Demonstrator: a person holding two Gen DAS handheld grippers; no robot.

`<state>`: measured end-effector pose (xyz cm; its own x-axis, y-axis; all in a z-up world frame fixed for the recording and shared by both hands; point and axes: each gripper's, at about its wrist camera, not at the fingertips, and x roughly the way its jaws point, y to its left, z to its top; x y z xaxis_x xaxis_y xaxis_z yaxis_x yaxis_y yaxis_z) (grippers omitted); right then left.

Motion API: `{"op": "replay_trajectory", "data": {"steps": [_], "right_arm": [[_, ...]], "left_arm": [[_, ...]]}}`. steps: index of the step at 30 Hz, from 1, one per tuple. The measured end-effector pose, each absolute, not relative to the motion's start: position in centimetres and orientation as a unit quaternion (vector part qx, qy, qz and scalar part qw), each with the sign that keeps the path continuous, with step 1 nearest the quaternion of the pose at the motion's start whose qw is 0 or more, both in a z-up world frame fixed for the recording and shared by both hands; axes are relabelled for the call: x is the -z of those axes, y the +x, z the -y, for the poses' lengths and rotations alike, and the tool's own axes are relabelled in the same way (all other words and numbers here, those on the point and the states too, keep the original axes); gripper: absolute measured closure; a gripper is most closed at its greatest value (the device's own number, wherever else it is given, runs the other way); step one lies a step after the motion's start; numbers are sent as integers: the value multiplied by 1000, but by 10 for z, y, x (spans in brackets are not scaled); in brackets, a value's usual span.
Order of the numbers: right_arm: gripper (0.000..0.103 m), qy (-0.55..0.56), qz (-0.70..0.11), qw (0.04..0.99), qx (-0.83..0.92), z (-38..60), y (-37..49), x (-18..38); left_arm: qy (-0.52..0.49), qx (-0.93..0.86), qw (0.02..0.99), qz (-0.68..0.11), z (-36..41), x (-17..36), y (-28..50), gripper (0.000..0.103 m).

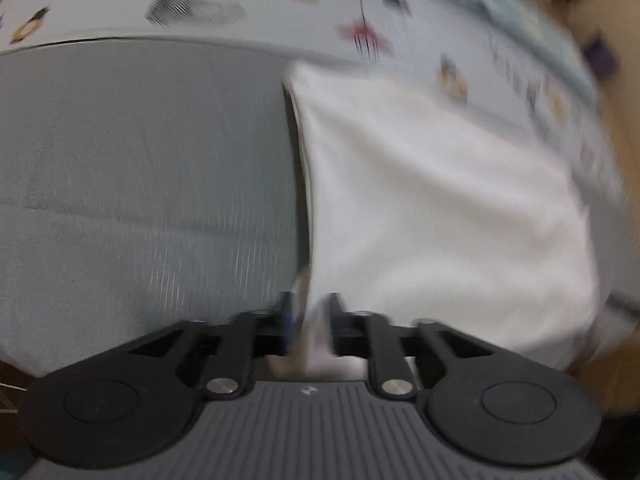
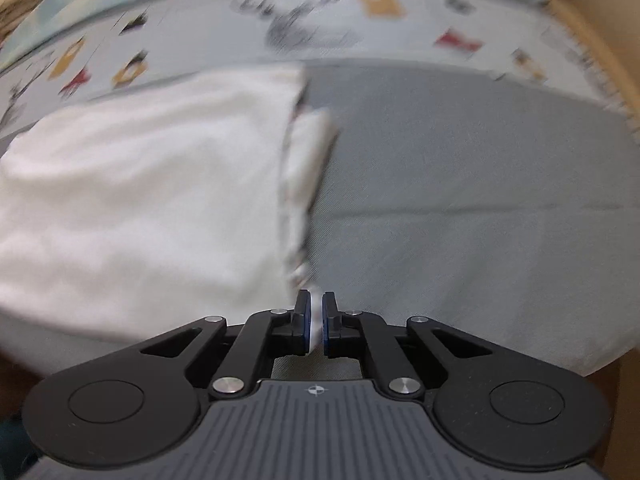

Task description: Fold small clothes

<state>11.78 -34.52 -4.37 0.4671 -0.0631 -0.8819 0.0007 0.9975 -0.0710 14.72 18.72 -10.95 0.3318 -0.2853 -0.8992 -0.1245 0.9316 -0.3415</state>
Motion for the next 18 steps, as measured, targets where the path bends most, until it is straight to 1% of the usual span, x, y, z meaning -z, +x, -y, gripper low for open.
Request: {"op": "replay_trajectory", "data": {"steps": [1,2,6,9,11,12,14,15,18], "right_arm": [[94,-23,-505,862,28,350,119,40],[91,-10,-496,868,35,354,119,36],[90,22,-449,891,61,367,117,20],[90,47,-393,916,67,372,109,-1],[89,73,-354,931,52,377,104,-21],[88,77,-344,935,45,379,102,-29],[79,74,-325,942,40,382,95,-44],[77,71,-315,946,37,382,90,-49],[77,77,-299,950,45,382,73,-46]], "left_arm": [[-201,48,800,-564,-193,108,149,66],[-219,46,801,-555,-198,109,152,66],[-269,56,796,-540,-200,122,164,64],[-272,57,790,-546,-193,134,178,63],[-275,58,785,-552,-192,142,185,59],[-275,55,782,-556,-192,146,186,58],[-277,48,773,-568,-192,157,192,57],[-277,46,768,-576,-191,163,197,57],[-253,65,774,-577,-181,169,207,57]]}}
